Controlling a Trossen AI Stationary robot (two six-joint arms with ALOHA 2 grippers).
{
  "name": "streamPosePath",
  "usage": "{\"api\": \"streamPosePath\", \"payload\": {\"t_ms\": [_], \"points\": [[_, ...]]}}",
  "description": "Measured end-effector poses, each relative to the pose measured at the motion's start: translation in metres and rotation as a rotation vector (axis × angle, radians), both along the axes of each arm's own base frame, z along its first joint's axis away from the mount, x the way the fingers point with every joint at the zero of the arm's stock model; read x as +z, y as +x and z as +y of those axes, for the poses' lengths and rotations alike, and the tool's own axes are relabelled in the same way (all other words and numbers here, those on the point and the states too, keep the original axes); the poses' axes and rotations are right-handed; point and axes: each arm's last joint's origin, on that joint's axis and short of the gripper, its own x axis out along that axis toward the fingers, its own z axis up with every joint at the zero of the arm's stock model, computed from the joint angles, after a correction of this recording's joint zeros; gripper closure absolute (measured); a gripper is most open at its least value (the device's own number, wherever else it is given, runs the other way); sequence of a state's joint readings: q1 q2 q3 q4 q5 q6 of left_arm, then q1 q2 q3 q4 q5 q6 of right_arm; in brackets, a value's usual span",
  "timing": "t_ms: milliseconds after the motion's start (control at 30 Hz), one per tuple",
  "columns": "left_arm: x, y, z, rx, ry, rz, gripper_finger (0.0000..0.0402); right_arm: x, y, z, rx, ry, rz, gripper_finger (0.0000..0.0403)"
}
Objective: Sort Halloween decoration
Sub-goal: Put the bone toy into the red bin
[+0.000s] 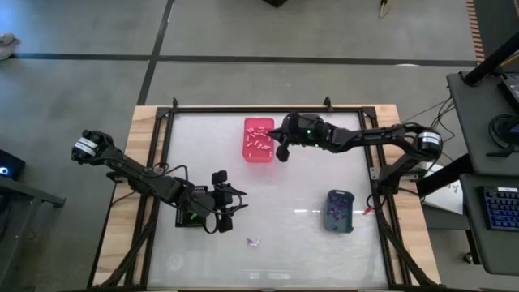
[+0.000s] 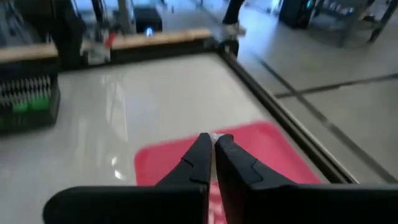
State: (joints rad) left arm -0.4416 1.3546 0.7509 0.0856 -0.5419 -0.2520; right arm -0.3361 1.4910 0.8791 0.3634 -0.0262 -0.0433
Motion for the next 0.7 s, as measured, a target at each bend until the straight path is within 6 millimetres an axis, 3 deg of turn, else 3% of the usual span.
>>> {"api": "streamPosePath", "payload": {"t_ms": [300,533,700], "points": [[0.000,0.000,0.000,-0.001,0.002,0.000,0.0244,-0.022,0.026,-0.019,-0.125,-0.029,-0.136,0.0394],[0.000,0.000,0.000,-0.001,0.004,0.002,0.0244,-0.025,0.041,-0.031,-0.146,-0.004,-0.140,0.0392],[-0.001,-0.001,0.000,-0.003,0.006,0.007,0.0244,-0.022,0.044,-0.033,-0.148,0.000,-0.142,0.0363]]}}
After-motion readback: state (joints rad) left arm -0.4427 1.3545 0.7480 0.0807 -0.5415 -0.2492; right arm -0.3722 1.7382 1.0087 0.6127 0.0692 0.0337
